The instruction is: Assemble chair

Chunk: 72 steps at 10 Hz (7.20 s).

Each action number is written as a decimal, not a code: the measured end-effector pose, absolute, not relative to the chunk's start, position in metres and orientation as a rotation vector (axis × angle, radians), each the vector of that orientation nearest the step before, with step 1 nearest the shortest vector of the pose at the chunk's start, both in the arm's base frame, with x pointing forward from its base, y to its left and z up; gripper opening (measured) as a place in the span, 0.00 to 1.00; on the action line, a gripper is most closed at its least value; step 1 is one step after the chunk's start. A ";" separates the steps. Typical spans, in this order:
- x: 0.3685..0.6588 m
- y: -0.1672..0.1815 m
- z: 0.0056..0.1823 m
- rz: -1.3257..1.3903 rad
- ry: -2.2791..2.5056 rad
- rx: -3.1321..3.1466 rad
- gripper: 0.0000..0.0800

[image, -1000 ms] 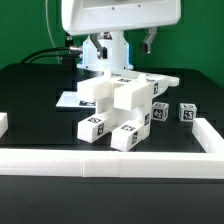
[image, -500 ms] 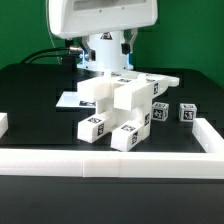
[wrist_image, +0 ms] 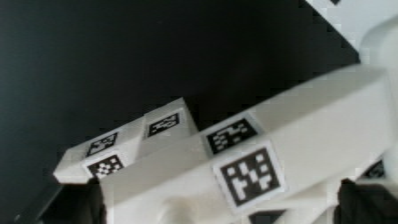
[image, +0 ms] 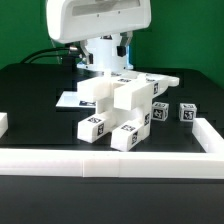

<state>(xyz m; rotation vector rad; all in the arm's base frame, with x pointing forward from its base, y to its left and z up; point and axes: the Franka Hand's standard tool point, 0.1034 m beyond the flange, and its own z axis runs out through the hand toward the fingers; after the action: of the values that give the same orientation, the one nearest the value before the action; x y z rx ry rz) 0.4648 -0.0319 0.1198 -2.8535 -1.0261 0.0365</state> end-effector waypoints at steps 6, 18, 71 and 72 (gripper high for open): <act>0.437 -0.042 0.090 0.052 -1.163 -2.818 0.81; 0.459 -0.002 0.083 0.067 -0.943 -2.888 0.81; 0.460 0.146 0.048 0.166 0.078 -3.089 0.81; 0.461 0.148 0.046 0.167 0.079 -3.089 0.81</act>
Offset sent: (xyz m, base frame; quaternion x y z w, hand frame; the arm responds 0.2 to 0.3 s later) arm -0.0193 -0.0036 -0.0142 0.0031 0.0311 -0.0305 0.9990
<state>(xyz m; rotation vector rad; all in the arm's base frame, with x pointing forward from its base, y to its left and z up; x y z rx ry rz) 0.4607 0.1477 0.0457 -3.0889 0.0794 0.1673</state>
